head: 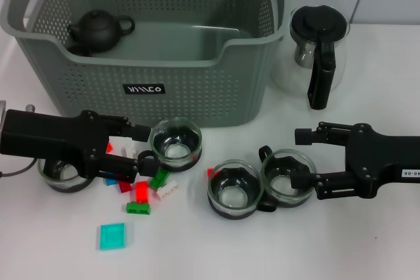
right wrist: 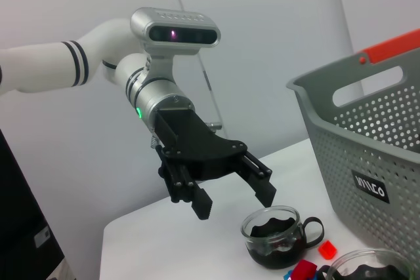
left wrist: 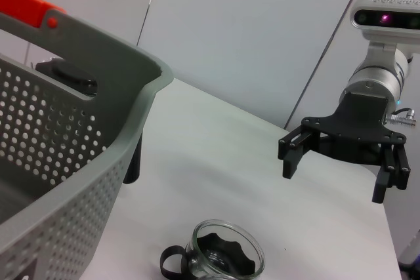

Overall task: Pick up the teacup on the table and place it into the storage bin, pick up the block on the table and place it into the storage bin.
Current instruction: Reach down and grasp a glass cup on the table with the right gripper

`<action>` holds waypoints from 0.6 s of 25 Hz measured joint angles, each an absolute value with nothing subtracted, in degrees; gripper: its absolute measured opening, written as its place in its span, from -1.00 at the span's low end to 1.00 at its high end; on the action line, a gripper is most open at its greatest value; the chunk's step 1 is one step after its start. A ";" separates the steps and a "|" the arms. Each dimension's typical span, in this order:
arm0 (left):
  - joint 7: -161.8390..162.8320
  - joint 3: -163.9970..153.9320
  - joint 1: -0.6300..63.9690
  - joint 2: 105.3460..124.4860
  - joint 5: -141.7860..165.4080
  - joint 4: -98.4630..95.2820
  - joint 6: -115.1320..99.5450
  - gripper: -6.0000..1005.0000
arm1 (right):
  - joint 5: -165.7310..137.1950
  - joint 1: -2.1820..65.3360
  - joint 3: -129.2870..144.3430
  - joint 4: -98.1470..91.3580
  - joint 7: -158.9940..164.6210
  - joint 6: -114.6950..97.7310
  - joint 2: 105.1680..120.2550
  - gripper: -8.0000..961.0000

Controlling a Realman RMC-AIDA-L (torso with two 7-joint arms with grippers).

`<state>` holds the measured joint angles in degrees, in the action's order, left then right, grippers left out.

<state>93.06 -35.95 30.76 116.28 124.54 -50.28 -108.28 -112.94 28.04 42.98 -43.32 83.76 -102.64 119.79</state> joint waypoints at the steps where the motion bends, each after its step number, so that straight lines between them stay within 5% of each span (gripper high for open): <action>1: 93.07 -35.95 30.76 116.28 124.54 -50.28 -108.28 0.61 | -112.94 28.04 42.98 -43.33 83.78 -102.60 119.79 0.93; 15: 93.00 -35.67 30.54 116.28 124.54 -50.27 -108.28 0.61 | -112.82 28.04 42.42 -43.28 87.25 -102.56 119.51 0.90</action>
<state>93.00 -35.67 30.54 116.28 124.54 -50.27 -108.28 -112.82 28.04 42.42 -43.28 87.25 -102.56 119.51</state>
